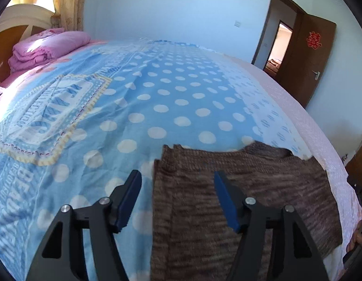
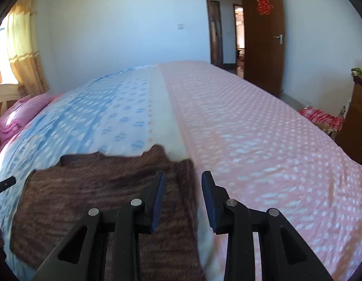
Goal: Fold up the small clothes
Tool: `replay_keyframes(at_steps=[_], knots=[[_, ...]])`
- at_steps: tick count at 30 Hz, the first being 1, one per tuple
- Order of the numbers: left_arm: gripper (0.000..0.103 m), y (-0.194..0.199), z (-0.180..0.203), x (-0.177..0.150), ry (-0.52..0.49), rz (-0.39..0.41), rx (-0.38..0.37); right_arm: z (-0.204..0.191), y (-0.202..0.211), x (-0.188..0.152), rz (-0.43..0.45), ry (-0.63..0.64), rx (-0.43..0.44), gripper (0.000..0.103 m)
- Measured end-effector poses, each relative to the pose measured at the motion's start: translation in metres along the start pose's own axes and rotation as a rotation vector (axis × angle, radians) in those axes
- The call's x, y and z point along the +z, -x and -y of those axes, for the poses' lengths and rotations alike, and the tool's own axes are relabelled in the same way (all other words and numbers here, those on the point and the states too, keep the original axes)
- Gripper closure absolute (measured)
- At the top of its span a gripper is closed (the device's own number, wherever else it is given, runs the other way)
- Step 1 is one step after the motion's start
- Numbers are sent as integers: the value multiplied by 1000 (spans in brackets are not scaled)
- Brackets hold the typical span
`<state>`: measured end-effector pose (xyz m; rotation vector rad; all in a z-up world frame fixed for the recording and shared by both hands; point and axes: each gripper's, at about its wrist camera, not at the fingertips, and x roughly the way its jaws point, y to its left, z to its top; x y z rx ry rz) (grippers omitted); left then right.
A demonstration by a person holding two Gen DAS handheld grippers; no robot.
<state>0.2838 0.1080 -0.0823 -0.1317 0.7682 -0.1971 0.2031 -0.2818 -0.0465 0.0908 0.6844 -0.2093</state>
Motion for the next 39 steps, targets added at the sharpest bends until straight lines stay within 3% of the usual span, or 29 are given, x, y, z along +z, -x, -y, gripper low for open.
replay_keyframes(at_steps=[3, 7, 8, 11, 15, 21, 26, 28, 31, 34, 37, 39], knots=[[34, 12, 23, -27, -50, -20, -40, -23, 8, -34, -51, 108, 4, 70], [34, 15, 50, -61, -105, -71, -62, -22, 0, -76, -165, 126, -21, 69], [34, 14, 55, -67, -116, -84, -63, -20, 6, -84, -139, 137, -15, 69], [32, 12, 65, -81, -152, -95, -4, -22, 17, -97, -126, 188, -53, 70], [17, 11, 74, -92, -206, -84, 96, -9, 29, -109, -118, 135, -35, 70], [8, 11, 72, -96, -208, -60, 155, -4, 43, -107, -161, 87, -86, 69], [4, 11, 75, -99, -215, -44, 192, -41, 67, -93, -62, 96, 26, 69], [3, 13, 77, -101, -218, -43, 201, -71, 61, -88, -54, 144, 108, 69], [0, 14, 77, -101, -210, -44, 211, -101, 44, -90, -63, 186, 138, 69], [0, 16, 69, -101, -173, -58, 185, -114, 19, -103, -128, 197, 130, 69], [0, 23, 52, -101, -98, -84, 117, -111, 25, -114, -87, 213, 136, 67], [0, 30, 39, -98, -37, -60, 81, -107, 26, -116, -88, 199, 152, 65]])
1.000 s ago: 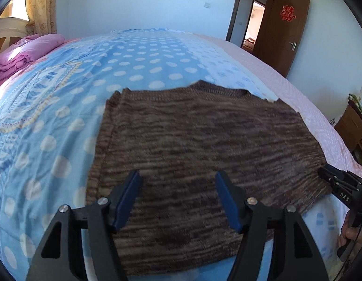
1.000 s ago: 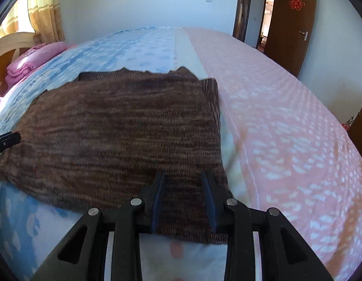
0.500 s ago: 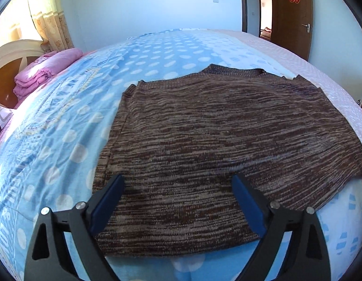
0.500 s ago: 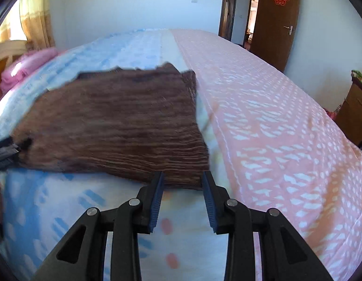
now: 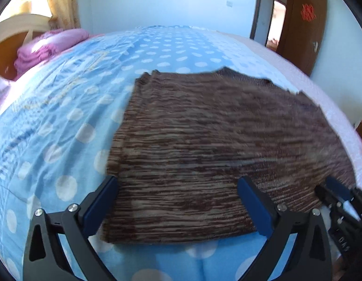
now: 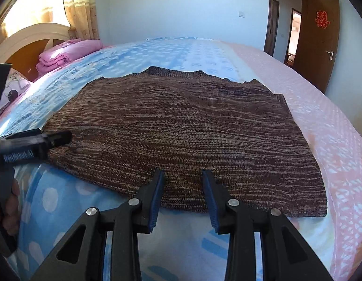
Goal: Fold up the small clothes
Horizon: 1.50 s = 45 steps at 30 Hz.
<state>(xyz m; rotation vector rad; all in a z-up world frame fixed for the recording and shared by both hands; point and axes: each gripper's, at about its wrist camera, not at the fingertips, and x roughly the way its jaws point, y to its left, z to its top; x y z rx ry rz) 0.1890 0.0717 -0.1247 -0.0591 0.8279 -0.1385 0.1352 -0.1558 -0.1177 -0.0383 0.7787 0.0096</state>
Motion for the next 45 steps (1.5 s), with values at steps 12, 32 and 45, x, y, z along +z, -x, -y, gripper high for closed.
replay_keyframes(at_steps=[12, 32, 45], knots=[[21, -33, -65, 33, 356, -29, -193, 4, -3, -6, 41, -38, 63, 59], [23, -39, -52, 31, 460, -8, -358, 12, -7, -6, 61, -75, 146, 51], [81, -3, 25, 49, 108, 124, -217, 18, -8, -7, 73, -106, 186, 51]])
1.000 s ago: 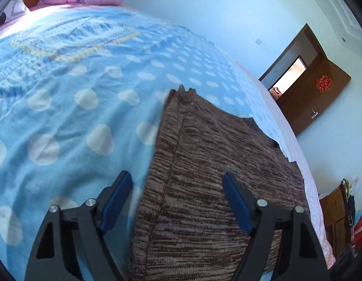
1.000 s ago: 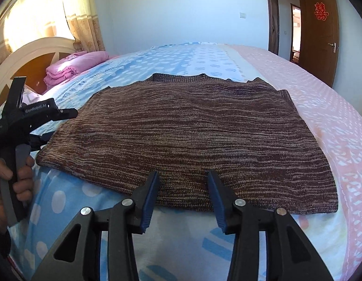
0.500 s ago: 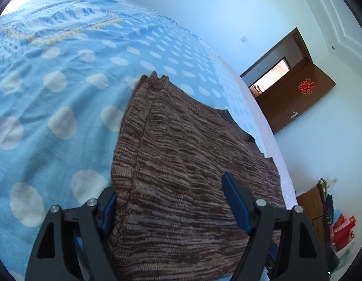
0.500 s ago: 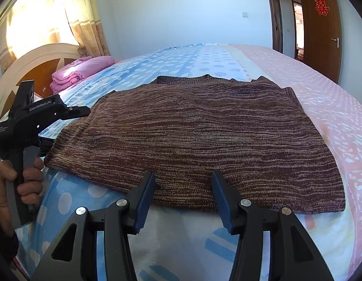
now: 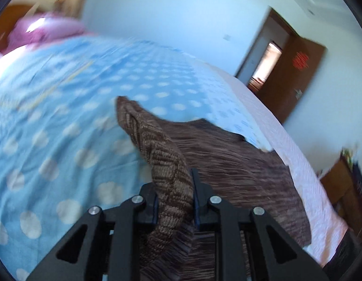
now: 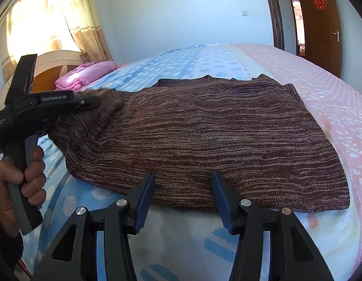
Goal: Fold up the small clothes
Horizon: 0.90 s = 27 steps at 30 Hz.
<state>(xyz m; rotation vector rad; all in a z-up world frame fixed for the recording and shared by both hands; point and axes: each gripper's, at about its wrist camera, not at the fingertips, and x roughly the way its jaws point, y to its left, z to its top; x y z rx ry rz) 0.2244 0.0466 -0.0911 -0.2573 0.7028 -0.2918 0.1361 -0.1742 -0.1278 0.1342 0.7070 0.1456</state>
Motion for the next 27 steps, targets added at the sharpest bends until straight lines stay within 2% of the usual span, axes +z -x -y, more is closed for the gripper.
replay_keyframes(at_steps=[3, 6, 7, 14, 17, 20, 22, 27], knots=[[81, -12, 39, -11, -171, -25, 24, 1, 0, -1, 1, -5, 6, 51], [81, -39, 51, -28, -223, -103, 49, 1, 0, -1, 2, -6, 8, 51], [81, -39, 54, -29, -239, -100, 59, 2, 0, -1, 2, -8, 11, 51], [80, -36, 46, -29, -208, -99, 19, 3, -2, 7, -31, -22, 13, 50], [79, -38, 49, -29, -205, -96, 15, 14, -6, 28, -56, -102, 105, 50], [79, -38, 49, -27, -190, -93, -1, 26, -14, 64, -36, -202, 171, 50], [79, -37, 46, -27, -175, -91, -16, 28, -32, 93, -48, -244, 255, 50], [79, -37, 43, -26, -157, -88, -35, 16, -95, 133, -151, -307, 365, 47]])
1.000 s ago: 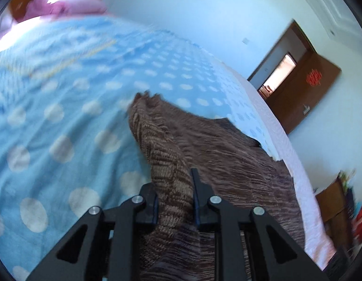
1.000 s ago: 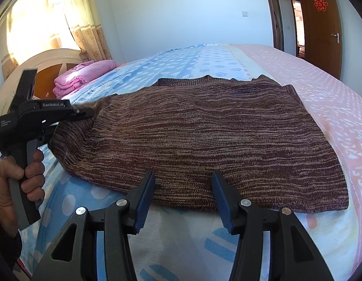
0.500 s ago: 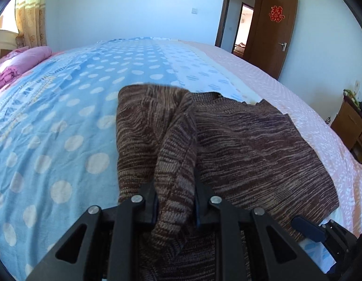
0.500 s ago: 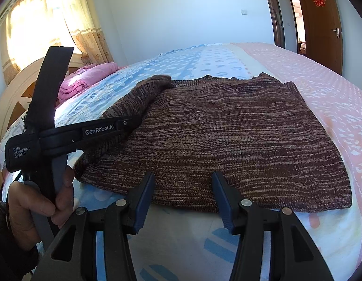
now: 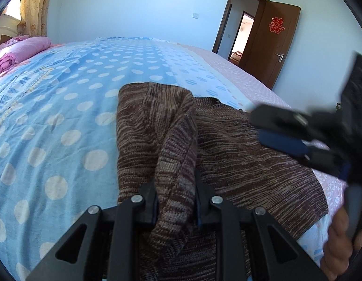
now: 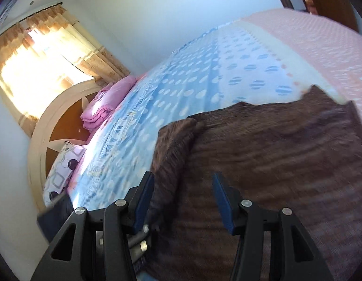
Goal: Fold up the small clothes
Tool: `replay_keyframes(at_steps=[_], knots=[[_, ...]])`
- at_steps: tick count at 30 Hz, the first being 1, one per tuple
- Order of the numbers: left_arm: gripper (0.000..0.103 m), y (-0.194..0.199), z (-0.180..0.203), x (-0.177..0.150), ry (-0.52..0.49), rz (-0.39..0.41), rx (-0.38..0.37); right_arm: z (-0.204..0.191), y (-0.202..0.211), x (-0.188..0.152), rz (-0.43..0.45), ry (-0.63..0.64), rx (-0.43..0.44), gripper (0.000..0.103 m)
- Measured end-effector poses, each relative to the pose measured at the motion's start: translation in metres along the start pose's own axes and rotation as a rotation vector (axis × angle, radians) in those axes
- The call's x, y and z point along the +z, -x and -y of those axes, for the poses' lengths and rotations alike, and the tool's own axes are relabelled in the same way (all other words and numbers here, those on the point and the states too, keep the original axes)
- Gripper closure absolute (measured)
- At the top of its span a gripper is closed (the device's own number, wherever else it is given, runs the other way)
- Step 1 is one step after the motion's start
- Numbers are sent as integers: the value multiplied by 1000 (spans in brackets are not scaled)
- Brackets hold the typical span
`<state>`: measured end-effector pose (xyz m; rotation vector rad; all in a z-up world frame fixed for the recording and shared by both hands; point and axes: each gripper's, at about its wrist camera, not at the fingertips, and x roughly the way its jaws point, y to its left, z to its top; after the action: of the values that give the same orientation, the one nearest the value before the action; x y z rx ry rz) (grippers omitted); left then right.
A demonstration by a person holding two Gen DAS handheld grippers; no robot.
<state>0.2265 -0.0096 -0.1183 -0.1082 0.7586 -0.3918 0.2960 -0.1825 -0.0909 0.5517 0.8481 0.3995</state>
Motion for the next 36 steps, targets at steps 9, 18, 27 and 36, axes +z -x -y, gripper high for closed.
replay_keyframes(at_steps=[9, 18, 27, 36], knots=[[79, -1, -8, 1, 29, 3, -36, -11, -73, 17, -93, 20, -12, 76], [77, -1, -7, 2, 23, 6, -14, -26, -58, 15, -58, 137, -104, 90], [79, 24, 39, 13, -83, 54, -54, -21, 5, 37, -1, 217, -126, 91], [79, 6, 127, 25, -160, 32, -156, 34, 74, 62, -17, 351, -280, 91]])
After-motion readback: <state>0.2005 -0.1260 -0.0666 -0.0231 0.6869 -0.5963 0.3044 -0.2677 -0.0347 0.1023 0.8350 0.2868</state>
